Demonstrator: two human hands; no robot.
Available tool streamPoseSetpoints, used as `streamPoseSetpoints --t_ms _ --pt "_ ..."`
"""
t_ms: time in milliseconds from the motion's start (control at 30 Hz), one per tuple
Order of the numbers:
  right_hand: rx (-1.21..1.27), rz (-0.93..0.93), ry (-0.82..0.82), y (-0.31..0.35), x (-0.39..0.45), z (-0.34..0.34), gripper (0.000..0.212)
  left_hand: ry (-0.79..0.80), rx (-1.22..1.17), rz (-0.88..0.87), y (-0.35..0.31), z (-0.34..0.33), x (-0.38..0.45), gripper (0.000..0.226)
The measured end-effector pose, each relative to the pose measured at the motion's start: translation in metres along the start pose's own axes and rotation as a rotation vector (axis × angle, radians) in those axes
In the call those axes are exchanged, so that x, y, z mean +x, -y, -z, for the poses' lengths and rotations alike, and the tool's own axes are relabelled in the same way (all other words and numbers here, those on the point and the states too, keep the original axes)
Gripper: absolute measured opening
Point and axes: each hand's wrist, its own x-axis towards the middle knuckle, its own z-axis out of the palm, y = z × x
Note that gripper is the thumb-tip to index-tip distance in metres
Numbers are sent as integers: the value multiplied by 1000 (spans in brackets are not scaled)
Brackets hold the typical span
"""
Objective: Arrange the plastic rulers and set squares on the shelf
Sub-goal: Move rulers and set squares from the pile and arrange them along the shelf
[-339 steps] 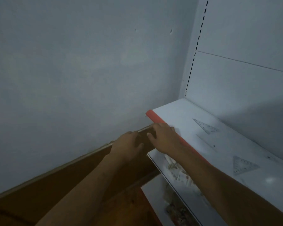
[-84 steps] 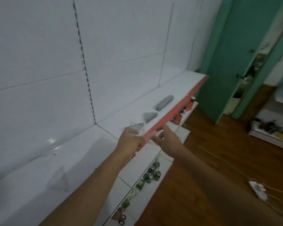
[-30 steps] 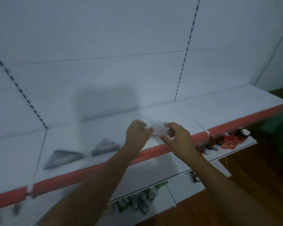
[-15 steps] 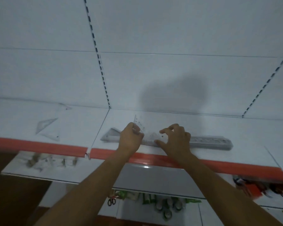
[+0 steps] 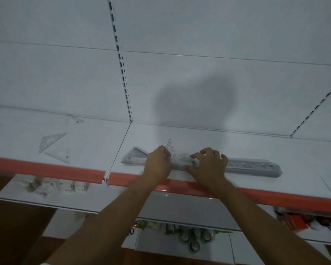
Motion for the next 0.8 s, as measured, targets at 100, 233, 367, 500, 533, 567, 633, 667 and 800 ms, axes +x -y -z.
streamPoseSetpoints --t_ms 100,233,367,500,533,567,633,667,800 --pt "-10 -1 40 2 0 3 52 -4 -38 22 -2 3 -1 23" --pt "48 4 -19 3 -1 3 53 -6 -100 25 -7 13 -3 32" --pt "369 132 -166 19 -2 15 24 13 -188 40 -11 20 -9 26" --pt "537 262 -14 45 -6 27 14 -94 -320 89 -9 24 -12 26" --pt "556 265 21 50 -6 28 19 -110 -364 114 -9 27 -12 26" --pt "576 260 39 53 -7 27 24 -118 -417 140 -11 32 -12 26" --pt "618 252 48 61 -7 27 30 -134 -583 196 -13 41 -12 24" --pt "635 259 60 66 -8 27 30 -144 -664 219 -13 45 -12 22" --pt "681 302 79 95 -10 26 27 -169 -846 272 -10 57 -13 21"
